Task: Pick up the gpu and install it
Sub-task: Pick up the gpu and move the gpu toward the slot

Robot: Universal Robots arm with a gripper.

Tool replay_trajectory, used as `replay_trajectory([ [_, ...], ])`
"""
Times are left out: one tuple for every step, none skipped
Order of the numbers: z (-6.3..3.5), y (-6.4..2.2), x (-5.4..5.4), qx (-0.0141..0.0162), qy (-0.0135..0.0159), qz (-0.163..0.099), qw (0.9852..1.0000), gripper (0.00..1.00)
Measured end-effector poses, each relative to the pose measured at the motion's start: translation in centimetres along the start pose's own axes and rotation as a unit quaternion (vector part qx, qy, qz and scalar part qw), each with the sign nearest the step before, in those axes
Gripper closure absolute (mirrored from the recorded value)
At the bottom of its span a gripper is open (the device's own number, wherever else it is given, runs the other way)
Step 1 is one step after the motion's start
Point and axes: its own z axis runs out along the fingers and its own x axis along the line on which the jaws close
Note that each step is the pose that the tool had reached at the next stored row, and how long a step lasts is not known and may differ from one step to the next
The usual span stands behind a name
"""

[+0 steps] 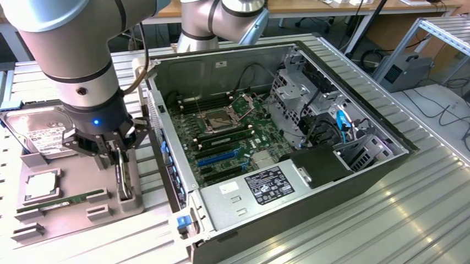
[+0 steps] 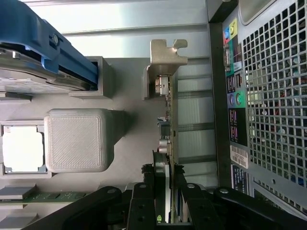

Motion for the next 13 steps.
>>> replay_trajectory([
  [-0.01, 0.00, 0.00, 0.0000, 0.0000, 0.000, 1.0000, 0.73],
  [-0.04, 0.00, 0.00, 0.0000, 0.0000, 0.000, 1.0000, 0.73],
  [-0.05, 0.00, 0.00, 0.0000, 0.0000, 0.000, 1.0000, 0.73],
  [-0.07, 0.00, 0.00, 0.0000, 0.0000, 0.000, 1.0000, 0.73],
  [-0.10, 0.00, 0.00, 0.0000, 0.0000, 0.000, 1.0000, 0.73],
  [-0.12, 0.00, 0.00, 0.0000, 0.0000, 0.000, 1.0000, 0.73],
  [-0.14, 0.00, 0.00, 0.0000, 0.0000, 0.000, 1.0000, 0.73],
  [-0.17, 0.00, -0.01, 0.0000, 0.0000, 0.000, 1.0000, 0.73],
  [-0.18, 0.01, 0.00, 0.0000, 0.0000, 0.000, 1.0000, 0.73],
  [-0.20, 0.01, -0.01, 0.0000, 0.0000, 0.000, 1.0000, 0.73],
  [-0.23, 0.01, -0.01, 0.0000, 0.0000, 0.000, 1.0000, 0.73],
  [-0.26, 0.01, -0.01, 0.0000, 0.0000, 0.000, 1.0000, 0.73],
  [-0.29, 0.01, -0.01, 0.0000, 0.0000, 0.000, 1.0000, 0.73],
])
